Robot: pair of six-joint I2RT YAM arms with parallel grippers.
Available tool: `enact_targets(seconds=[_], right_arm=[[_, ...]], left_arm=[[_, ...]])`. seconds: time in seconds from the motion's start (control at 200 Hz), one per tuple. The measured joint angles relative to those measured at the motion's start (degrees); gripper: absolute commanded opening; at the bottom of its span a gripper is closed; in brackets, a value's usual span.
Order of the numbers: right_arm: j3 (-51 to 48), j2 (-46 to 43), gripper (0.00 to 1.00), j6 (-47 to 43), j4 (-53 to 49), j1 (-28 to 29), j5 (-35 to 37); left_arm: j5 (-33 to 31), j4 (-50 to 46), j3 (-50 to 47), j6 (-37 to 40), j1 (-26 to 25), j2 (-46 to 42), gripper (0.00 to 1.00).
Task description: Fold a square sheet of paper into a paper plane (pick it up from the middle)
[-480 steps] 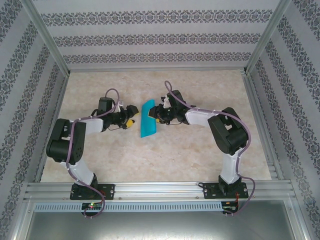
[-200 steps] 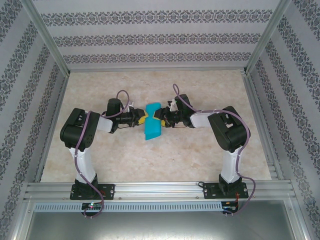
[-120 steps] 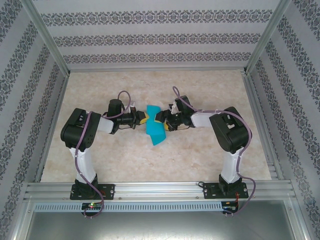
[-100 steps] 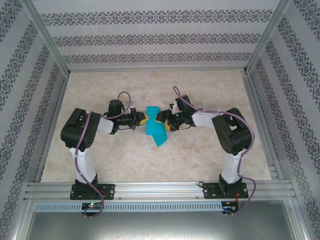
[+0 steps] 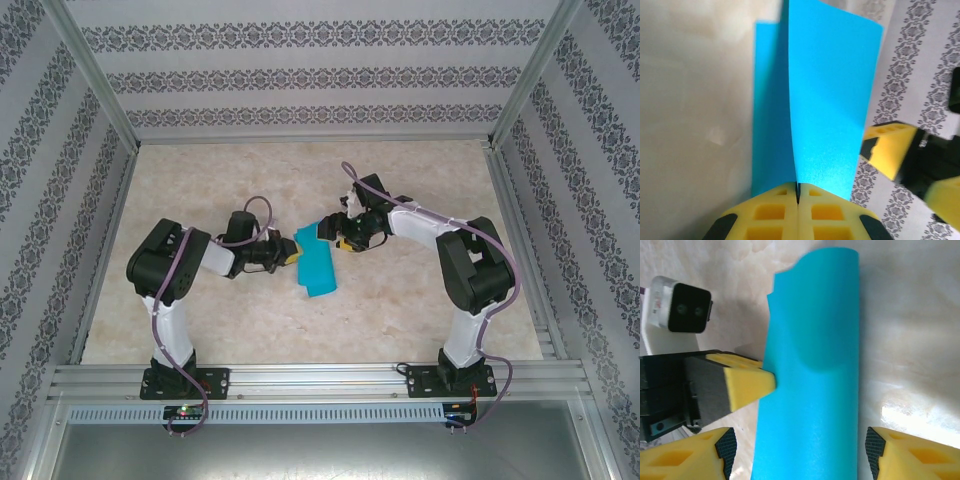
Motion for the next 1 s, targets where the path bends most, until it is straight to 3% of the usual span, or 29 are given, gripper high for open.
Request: enact_targets(seconds=[0.345,0.605,0.749,0.894,0.999], right_arm=[[1.5,3.6,0.67,-6.6,-6.8,-0.1,0.0],[1.5,5.1,0.55,-7.2,-6.9,0.0,0.1],[1.5,6.1,0.54,-7.2,-7.3,0.0,0.4],[1.9,6.2,0.51,-7.4,-8.0,0.5,1.6],[2.4,6.4,0.50,-7.5,-8.7,0.9,3.0]], left_arm=[[-8.2,-1.0,-2.1,0.0,-3.6,-4.0,0.00],[-9.6,-2.4,-2.1,0.0,-3.6,-4.2,0.00],[-9.6,-3.1,-2.1,0.0,-3.6,-4.2,0.00],[-9.6,-4.0,-2.1,0.1,-3.6,-4.2,0.09],[-10.1,-5.6,-2.0,0.4,-3.6,-5.4,0.22]])
